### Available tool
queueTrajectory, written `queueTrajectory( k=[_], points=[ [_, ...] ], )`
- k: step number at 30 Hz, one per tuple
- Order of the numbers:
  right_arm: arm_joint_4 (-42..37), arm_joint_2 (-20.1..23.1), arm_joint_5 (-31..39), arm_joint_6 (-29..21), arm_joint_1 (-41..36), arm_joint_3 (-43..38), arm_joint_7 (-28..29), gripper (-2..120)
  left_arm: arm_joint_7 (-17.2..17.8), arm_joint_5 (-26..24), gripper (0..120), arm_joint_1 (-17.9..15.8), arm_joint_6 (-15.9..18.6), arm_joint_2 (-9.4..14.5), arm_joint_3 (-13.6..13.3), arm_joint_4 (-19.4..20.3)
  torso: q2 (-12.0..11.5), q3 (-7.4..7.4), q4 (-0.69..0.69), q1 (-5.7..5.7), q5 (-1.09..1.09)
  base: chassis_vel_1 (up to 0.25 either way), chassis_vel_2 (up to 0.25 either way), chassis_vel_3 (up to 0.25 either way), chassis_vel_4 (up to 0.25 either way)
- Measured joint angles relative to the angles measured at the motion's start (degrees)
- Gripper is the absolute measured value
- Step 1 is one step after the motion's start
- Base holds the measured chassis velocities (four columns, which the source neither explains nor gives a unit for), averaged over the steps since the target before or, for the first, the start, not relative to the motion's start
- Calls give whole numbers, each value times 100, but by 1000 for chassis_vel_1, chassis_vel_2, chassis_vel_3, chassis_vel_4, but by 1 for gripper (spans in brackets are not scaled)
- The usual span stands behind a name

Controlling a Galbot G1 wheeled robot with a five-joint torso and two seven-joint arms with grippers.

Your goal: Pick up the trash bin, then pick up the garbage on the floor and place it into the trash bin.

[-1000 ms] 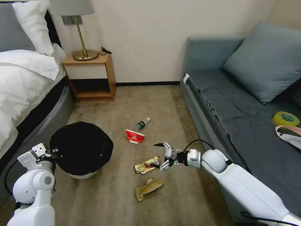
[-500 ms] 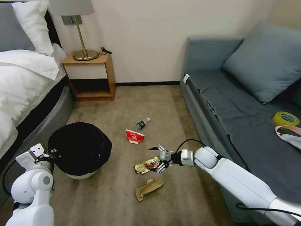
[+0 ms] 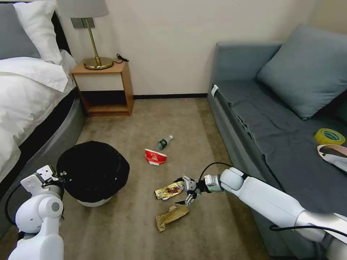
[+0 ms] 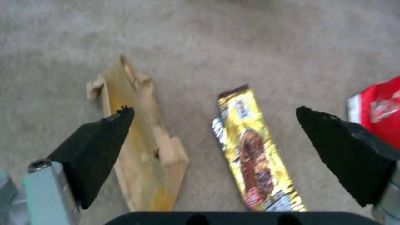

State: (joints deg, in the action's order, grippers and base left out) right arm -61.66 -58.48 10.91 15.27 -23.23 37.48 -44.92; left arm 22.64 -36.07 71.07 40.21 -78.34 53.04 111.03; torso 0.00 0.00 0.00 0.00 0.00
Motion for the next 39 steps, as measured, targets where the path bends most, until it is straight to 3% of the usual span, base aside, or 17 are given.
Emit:
queueTrajectory(
  k=[16, 32, 39],
  points=[
    [1098, -818, -367, 410, 91, 306, -274, 100, -14, 39, 4, 98, -23, -15, 26, 33, 0, 0, 0, 0, 0, 0, 0, 0, 0],
    [1744, -1301, -616, 642, -3, 378, -397, 100, -13, 36, 4, 170, -30, 2, 68, 75, 1, 0, 1, 0, 0, 0, 0, 0, 0],
    [1956, -1359, -786, 769, -154, 230, -437, 90, -19, 31, 4, 223, -41, 29, 107, 93, 1, 0, 0, 0, 0, 0, 0, 0, 0]
  ],
)
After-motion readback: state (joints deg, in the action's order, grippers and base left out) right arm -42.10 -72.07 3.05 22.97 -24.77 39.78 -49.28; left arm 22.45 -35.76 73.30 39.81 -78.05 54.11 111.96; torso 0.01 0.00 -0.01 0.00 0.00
